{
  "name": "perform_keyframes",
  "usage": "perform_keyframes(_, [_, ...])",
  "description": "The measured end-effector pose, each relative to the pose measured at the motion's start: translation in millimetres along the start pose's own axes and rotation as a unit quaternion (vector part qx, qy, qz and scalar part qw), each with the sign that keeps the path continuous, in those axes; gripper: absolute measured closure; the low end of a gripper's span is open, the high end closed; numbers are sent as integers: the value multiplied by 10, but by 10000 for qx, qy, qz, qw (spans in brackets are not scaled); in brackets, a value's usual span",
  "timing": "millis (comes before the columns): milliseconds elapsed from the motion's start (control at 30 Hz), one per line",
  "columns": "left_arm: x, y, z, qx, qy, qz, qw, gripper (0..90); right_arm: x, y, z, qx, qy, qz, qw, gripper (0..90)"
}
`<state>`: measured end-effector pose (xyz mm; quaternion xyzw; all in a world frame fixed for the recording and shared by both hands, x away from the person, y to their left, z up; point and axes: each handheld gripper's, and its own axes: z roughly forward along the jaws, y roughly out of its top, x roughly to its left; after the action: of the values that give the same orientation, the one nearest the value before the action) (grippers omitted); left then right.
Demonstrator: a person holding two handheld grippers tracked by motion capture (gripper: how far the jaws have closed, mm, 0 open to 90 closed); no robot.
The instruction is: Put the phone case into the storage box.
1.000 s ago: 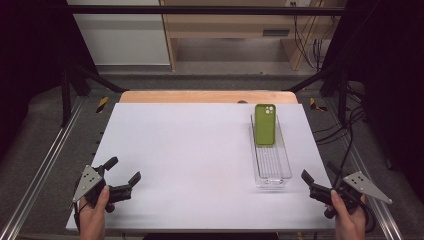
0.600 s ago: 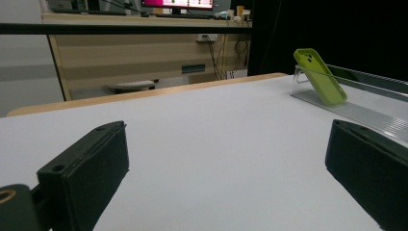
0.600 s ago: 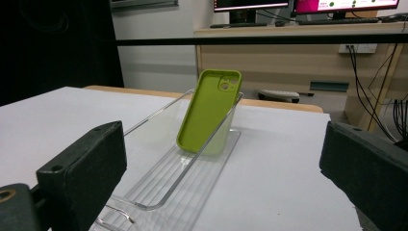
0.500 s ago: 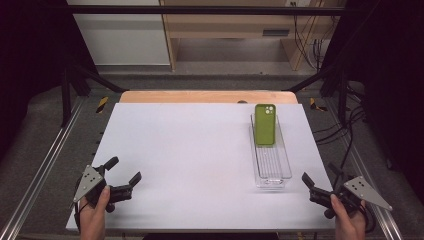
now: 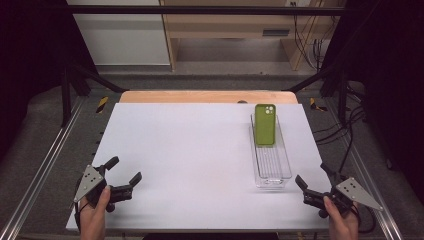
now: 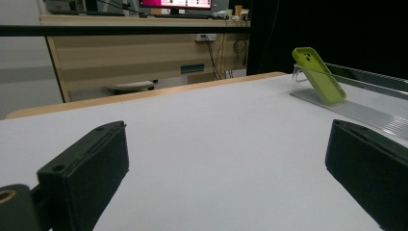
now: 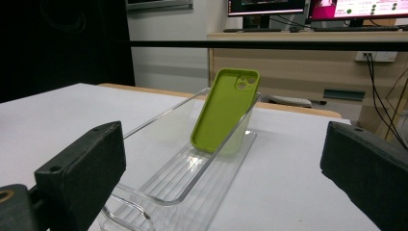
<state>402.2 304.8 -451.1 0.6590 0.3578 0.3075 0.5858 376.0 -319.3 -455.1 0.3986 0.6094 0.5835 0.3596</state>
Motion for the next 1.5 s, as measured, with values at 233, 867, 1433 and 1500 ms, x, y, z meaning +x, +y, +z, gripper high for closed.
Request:
perform_keyframes(233, [6, 0, 4, -6, -32, 21, 10000, 11, 30, -38, 82, 8, 101, -40, 9999, 23])
perform_keyframes(867, [9, 3, 3, -57, -57, 50, 10000, 10, 202, 5, 312, 9, 397, -165, 9991, 23])
perform_keyframes(1433, [6, 10, -4, -100, -62, 87, 9999, 9, 277, 110, 431, -92, 517, -125, 9985, 23])
perform_keyframes(1500, [6, 12, -5, -108, -63, 90, 9999, 9, 288, 117, 444, -56, 557, -97, 9984, 24])
